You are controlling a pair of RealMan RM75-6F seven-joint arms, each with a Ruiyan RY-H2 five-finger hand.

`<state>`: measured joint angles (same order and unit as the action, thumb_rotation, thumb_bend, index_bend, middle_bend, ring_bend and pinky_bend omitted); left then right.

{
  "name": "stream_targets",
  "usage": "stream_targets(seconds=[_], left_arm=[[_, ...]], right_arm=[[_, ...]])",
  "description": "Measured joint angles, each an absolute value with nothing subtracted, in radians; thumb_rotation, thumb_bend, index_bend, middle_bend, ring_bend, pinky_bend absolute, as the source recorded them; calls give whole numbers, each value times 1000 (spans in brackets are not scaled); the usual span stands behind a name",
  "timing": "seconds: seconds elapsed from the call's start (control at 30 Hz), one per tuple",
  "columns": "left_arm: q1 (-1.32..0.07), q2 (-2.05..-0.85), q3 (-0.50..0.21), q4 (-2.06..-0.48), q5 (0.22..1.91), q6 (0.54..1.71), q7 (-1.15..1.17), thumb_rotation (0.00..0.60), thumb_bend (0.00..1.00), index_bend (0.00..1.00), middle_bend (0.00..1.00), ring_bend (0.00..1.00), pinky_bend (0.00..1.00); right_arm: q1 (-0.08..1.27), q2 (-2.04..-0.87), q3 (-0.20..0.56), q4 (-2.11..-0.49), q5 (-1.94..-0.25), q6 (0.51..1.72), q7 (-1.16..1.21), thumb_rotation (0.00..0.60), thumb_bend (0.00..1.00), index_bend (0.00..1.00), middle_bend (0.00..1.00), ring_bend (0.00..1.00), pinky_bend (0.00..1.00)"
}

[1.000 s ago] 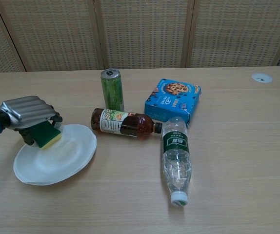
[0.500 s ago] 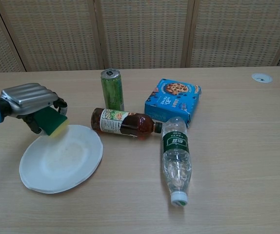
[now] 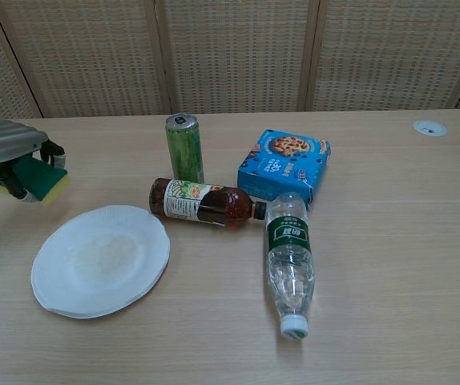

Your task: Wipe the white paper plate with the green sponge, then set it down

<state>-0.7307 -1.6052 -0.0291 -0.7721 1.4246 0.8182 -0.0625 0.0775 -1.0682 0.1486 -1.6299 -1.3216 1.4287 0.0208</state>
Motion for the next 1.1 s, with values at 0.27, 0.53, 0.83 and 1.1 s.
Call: stream_targets(seconds=[0.27,0.53,0.83,1.1], left_arm=[[-715,-1697,-16,-604,1411,756,-157,600,0,103,58,59,51],[-711,-1707,1,-583,1432,729,-251,600,0,0,0,0,0],[-657,-1559,-11,-795,1440,873,-290,600,0,0,0,0,0],[-498,-1367,-50,-1158,1363,1121,-170,600,0,0,0,0,0]], right_arm=[[85,-1078,151,-1626,-1310,1420,0,600,0,0,0,0,0],[81,-1073,150,-1630,-1315,1427,7,600,0,0,0,0,0],[72,-1063,143,-1643,-1340,1443,24,600,0,0,0,0,0],[65,-1059,138,-1643,-1361,1461,36,600,0,0,0,0,0]])
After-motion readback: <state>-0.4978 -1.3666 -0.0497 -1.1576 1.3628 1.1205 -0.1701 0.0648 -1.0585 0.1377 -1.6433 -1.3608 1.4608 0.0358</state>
